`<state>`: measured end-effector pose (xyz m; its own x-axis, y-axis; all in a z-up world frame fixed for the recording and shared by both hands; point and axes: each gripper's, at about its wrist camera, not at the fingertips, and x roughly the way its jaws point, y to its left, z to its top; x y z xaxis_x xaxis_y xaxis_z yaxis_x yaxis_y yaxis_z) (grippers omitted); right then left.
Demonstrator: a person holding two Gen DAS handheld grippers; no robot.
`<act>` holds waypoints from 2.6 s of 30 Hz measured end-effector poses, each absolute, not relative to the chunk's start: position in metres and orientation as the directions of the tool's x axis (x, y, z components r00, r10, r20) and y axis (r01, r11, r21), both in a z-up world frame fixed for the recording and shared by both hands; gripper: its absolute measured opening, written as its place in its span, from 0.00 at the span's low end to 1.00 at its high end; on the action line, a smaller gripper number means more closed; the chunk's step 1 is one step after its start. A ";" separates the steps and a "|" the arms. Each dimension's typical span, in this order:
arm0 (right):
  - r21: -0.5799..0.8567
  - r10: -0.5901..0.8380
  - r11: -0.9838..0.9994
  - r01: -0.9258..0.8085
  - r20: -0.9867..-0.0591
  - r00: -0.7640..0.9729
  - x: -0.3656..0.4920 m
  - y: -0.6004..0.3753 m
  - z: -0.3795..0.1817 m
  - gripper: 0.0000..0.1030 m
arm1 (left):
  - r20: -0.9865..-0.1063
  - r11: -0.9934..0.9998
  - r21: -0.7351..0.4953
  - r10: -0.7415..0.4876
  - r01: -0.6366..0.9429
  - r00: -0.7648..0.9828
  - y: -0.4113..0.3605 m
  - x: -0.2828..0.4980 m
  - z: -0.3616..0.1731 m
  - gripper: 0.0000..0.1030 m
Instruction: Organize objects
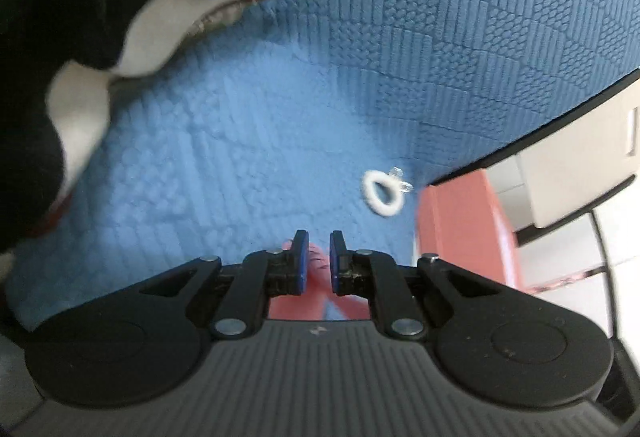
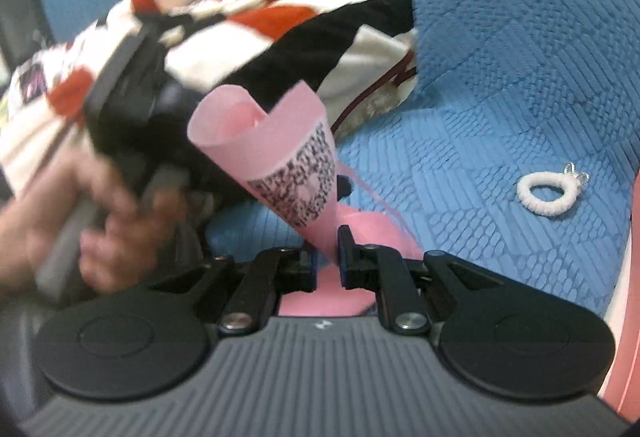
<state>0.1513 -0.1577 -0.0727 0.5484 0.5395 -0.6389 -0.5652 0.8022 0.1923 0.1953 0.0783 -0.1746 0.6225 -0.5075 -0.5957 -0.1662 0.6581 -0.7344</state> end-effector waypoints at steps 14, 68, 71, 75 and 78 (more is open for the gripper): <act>0.082 0.470 0.759 -0.646 -0.757 0.455 0.134 -0.139 -0.098 0.21 | -0.722 0.791 -0.608 -0.517 -0.066 0.459 0.035 0.201 -0.186 0.06; 0.605 0.571 0.791 -0.088 -0.681 0.458 0.219 -0.199 -0.114 0.16 | -0.772 0.927 -0.374 -0.303 -0.015 0.558 -0.012 0.138 -0.150 0.47; 0.584 0.551 0.807 -0.091 -0.689 0.471 0.217 -0.196 -0.108 0.16 | -0.764 0.932 -0.362 -0.295 -0.003 0.574 -0.021 0.135 -0.146 0.47; 0.594 0.557 0.801 -0.075 -0.694 0.455 0.216 -0.197 -0.105 0.16 | -0.761 0.943 -0.333 -0.274 0.008 0.588 -0.040 0.135 -0.145 0.48; 0.624 0.577 0.779 -0.052 -0.682 0.450 0.212 -0.201 -0.102 0.14 | -0.769 0.972 -0.236 -0.197 0.016 0.609 -0.058 0.134 -0.145 0.48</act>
<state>0.2123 -0.2012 -0.1020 0.4500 0.5765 -0.6820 -0.0522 0.7793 0.6244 0.1337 -0.0583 -0.1454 0.6086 -0.1968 -0.7687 0.0160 0.9716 -0.2361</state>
